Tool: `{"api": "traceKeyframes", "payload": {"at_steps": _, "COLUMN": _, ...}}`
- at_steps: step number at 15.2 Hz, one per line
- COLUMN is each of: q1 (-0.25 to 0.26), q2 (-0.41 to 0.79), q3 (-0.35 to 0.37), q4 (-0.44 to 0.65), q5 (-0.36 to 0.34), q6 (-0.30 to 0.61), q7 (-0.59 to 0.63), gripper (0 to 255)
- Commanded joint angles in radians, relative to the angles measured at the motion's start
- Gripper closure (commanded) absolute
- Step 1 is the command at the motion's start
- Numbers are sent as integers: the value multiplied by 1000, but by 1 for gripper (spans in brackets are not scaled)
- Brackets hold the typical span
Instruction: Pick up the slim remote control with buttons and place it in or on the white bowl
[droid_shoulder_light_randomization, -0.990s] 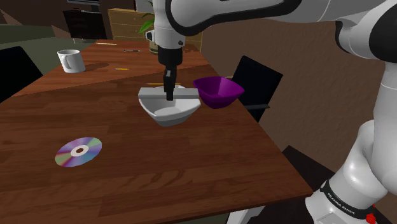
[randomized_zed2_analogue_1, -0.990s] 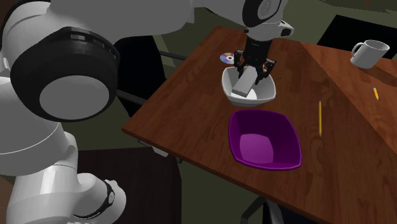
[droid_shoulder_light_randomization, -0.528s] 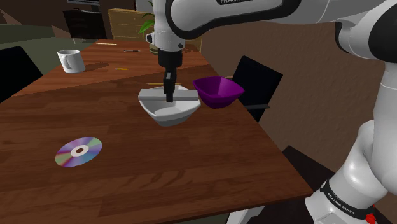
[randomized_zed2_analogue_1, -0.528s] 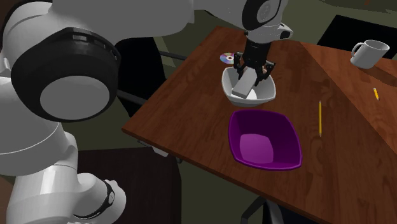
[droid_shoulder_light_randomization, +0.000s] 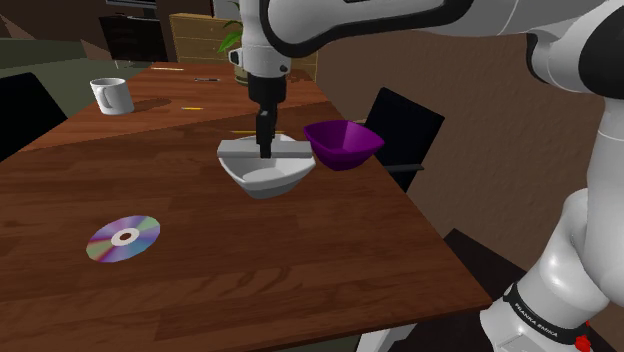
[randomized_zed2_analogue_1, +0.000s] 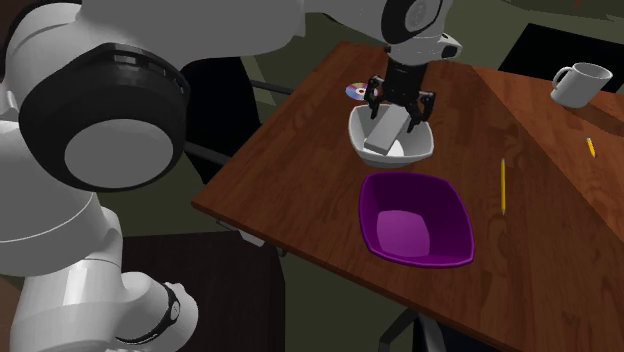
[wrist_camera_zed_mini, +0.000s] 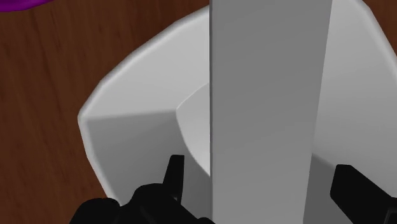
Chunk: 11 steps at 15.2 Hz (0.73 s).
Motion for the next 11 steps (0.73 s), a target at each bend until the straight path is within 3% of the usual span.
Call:
{"api": "traceKeyframes", "payload": {"at_steps": 1, "q1": 3, "q2": 0, "q3": 1, "q4": 52, "q5": 1, "q6": -53, "q7": -1, "gripper": 0}}
{"api": "traceKeyframes", "payload": {"at_steps": 3, "q1": 8, "q2": 7, "q3": 2, "q4": 123, "q5": -1, "q6": -116, "q7": -2, "gripper": 0}}
{"api": "traceKeyframes", "payload": {"at_steps": 11, "q1": 8, "q2": 7, "q3": 2, "q4": 123, "q5": -1, "q6": -116, "q7": -2, "gripper": 0}}
